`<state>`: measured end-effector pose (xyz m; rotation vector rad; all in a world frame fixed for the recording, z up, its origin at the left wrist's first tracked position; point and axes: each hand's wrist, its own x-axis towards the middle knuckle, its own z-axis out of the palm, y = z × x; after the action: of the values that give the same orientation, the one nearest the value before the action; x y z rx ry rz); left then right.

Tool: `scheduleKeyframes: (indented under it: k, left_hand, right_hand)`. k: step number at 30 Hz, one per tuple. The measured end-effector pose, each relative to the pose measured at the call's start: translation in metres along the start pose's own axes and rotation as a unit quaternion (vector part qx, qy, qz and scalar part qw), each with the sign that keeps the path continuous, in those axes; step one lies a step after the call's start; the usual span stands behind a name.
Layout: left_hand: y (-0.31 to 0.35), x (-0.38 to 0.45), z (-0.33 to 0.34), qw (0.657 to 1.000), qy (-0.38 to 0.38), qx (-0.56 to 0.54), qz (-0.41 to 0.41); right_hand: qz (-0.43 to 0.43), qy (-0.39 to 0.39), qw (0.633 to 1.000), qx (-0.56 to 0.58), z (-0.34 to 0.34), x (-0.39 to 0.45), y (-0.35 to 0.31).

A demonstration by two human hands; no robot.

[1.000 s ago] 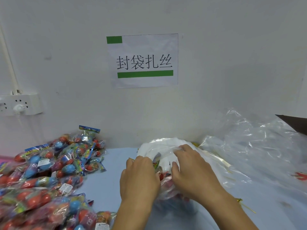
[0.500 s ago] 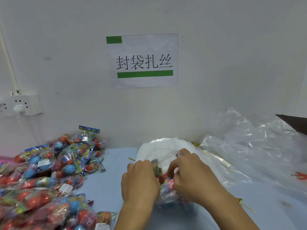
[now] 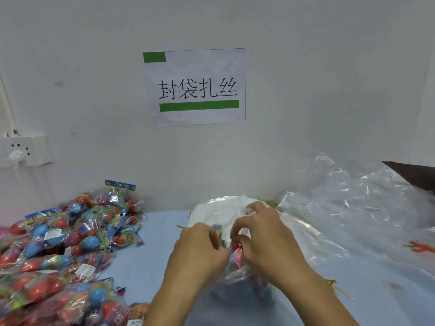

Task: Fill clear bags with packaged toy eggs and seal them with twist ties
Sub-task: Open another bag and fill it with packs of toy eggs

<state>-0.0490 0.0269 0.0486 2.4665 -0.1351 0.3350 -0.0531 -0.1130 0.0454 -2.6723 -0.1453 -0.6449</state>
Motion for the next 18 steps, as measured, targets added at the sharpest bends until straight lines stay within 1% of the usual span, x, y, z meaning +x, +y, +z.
scheduleKeyframes:
  k: [2, 6, 9, 14, 16, 18]
  left_hand:
    - [0.001, -0.001, -0.001, 1.0, -0.015, -0.02, -0.001]
    - [0.003, 0.0, 0.0, 0.999, -0.014, -0.051, -0.011]
    - [-0.001, 0.001, -0.001, 0.999, -0.026, -0.031, -0.013]
    - [-0.005, 0.002, 0.001, 0.999, 0.028, 0.014, -0.015]
    - [-0.004, 0.002, 0.001, 0.998, 0.054, 0.013, -0.012]
    - [-0.004, 0.002, 0.0, 0.997, 0.071, 0.006, -0.005]
  right_hand:
    - [0.007, 0.003, 1.0, 0.017, 0.003, 0.0, 0.0]
    - [0.022, -0.022, 0.997, 0.076, 0.006, 0.0, 0.002]
    - [0.032, -0.025, 0.993, 0.112, -0.002, 0.002, 0.009]
    - [0.043, -0.009, 0.994, 0.101, -0.02, 0.002, 0.018]
    - [0.037, -0.023, 0.995, 0.086, -0.026, 0.0, 0.017]
    - [0.029, -0.059, 0.995, 0.074, -0.031, -0.002, 0.016]
